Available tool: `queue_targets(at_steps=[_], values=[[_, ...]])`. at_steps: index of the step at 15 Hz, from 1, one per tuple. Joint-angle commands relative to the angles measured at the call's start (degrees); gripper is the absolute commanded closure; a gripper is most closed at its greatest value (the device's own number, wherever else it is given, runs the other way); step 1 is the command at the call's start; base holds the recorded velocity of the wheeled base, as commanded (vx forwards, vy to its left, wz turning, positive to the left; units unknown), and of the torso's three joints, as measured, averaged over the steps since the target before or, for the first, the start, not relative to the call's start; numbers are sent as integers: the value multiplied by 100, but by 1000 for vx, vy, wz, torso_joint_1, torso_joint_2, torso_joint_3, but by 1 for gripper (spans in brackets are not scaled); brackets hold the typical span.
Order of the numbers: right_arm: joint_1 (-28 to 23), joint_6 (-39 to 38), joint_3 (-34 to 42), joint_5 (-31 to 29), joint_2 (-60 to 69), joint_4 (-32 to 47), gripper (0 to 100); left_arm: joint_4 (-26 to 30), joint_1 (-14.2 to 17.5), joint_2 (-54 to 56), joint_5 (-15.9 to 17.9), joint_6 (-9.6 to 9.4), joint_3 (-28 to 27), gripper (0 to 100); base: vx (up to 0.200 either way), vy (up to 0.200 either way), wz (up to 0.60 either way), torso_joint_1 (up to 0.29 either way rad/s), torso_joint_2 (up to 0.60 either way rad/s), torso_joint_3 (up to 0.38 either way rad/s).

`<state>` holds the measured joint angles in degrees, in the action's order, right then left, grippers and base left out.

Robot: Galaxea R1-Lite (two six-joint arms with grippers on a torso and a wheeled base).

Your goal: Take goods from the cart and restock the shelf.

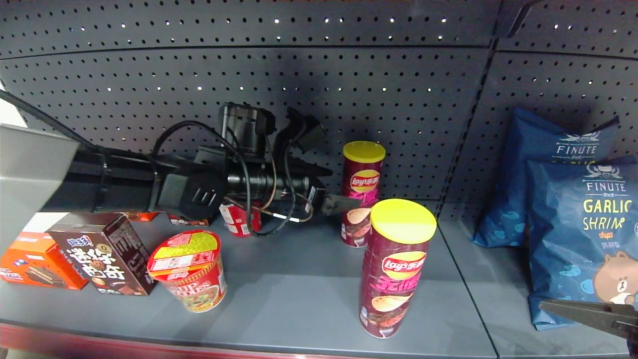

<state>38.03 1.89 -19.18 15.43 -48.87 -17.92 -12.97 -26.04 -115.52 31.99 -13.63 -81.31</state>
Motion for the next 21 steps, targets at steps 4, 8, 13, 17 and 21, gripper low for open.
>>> queue_targets(at_steps=[4,8,13,17,21], values=[[-59,-136,2,-58,-421,-1,0,-197,319,1093,-8,9,880,0,0,0,0,0,0,0],[-103,-119,-420,-427,-1019,-19,0,-153,354,2332,-263,36,2084,0,0,0,0,0,0,0],[-112,-92,-842,-1086,-1731,-19,0,207,415,3106,-764,18,2682,0,0,0,0,0,0,0],[-174,-83,-728,-1693,-2232,-19,0,172,503,3123,-1177,18,2761,0,0,0,0,0,0,0],[-174,-75,-798,-1693,-2557,-27,0,172,512,3211,-1186,9,2910,0,0,0,0,0,0,0]])
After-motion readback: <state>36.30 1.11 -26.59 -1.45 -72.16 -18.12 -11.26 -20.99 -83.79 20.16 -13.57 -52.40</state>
